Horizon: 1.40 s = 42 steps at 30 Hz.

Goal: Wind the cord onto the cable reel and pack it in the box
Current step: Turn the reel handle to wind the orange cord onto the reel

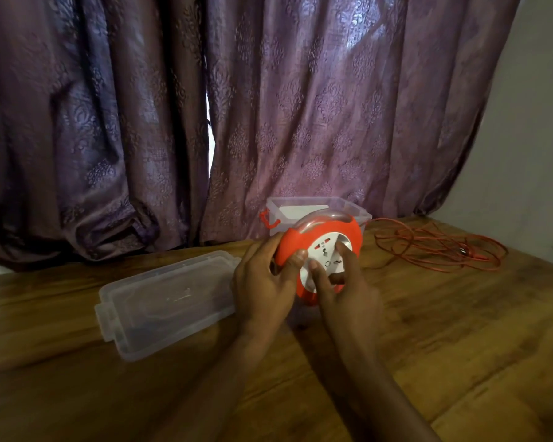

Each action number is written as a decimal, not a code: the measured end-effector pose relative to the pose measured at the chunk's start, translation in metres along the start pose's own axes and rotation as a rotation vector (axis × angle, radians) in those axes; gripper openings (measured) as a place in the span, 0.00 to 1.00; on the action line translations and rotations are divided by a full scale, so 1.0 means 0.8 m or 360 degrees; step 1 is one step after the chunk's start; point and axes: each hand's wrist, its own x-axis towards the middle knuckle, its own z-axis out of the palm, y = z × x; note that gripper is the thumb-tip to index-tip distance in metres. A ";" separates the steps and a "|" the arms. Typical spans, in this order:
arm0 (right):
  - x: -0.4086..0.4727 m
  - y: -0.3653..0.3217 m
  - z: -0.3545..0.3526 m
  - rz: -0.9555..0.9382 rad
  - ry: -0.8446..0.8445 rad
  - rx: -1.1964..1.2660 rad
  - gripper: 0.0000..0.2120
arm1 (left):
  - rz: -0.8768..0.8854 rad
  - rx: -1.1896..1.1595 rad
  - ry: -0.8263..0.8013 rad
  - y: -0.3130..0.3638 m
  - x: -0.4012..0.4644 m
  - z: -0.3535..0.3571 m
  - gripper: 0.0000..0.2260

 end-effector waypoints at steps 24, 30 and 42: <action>0.002 -0.014 -0.006 -0.0360 -0.0272 -0.0401 0.36 | -0.0071 -0.0070 0.0003 -0.007 0.018 -0.013 0.22; 0.001 -0.005 -0.001 -0.0285 -0.0159 -0.0356 0.29 | -0.0031 -0.0028 -0.0027 -0.007 0.010 -0.008 0.24; 0.004 0.005 0.003 0.0221 -0.0057 0.0341 0.23 | 0.0012 -0.0030 -0.0056 -0.010 0.001 -0.002 0.26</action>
